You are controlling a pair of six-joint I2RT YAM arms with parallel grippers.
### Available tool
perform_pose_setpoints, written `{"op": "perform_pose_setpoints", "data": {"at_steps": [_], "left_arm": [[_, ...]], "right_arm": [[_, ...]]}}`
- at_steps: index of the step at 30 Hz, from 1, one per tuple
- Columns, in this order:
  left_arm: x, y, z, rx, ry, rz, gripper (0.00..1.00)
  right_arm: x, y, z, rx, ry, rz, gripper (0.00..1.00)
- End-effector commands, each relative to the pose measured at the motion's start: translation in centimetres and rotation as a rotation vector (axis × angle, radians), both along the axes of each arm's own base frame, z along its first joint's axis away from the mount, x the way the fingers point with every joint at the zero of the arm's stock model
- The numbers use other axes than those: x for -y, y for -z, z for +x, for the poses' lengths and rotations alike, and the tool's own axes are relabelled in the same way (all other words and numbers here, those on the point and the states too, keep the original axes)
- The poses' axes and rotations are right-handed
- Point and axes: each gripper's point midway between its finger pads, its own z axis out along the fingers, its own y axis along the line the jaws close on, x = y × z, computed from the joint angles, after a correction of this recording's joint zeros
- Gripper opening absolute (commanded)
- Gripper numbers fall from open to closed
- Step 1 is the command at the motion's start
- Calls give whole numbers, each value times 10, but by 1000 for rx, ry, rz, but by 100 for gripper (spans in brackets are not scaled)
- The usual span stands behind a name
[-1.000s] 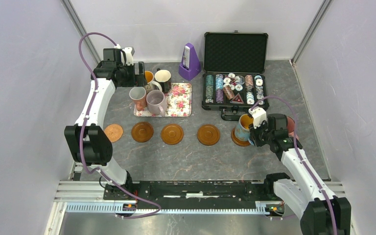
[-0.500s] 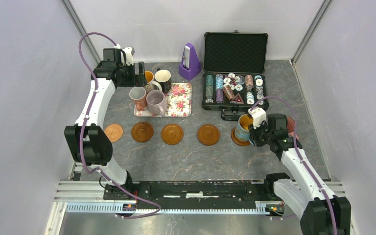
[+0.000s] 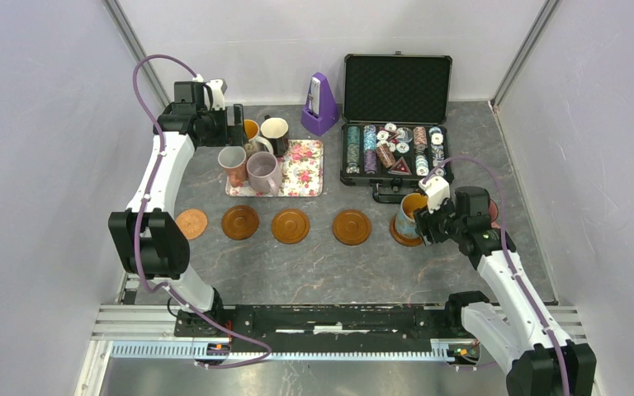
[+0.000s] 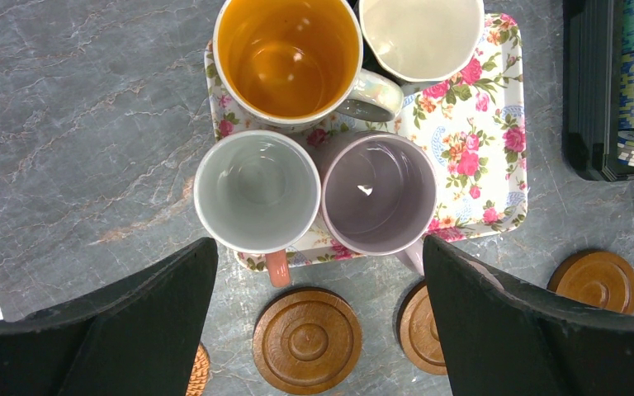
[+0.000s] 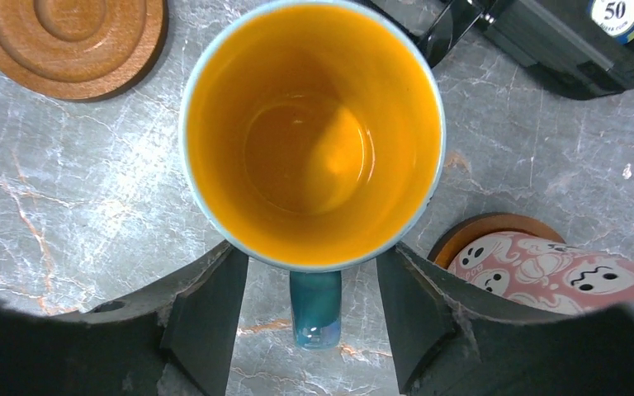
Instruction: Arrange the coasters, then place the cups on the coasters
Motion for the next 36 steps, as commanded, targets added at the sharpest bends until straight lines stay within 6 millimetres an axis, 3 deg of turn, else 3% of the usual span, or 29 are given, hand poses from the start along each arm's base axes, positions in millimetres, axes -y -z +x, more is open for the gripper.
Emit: {"op": "perform_pose_setpoints", "data": {"at_steps": [1,6,11,17,19,21,26,32,36], "left_arm": [[2,-22,7,59,-11,-32,100],[2,-24,3,59,13,-17,100],[4,-27,0,35,59,2,100],[9,-35,7,21,85,-17,100],[-5,-36,13,19,56,-25,100],[-7,-34,16,6,72,-34,100],[-14,-31,25,-8,80,-64,100],[-27,-24,28,-23,7,-52,100],[-41,-19,25,-27,-60,-34,100]], "right_arm": [[-4,-31,10,50,-34,2,66],[-5,-46,5,4,-80,-19,82],[-26,-99,18,135,-219,26,98],[-49,-141,71,179,-271,103,98],[-58,-151,93,187,-279,124,98],[-73,-157,110,202,-309,135,98],[-133,-166,143,264,-414,130,98],[-220,-144,177,242,-427,109,92],[-283,-121,184,198,-422,115,92]]}}
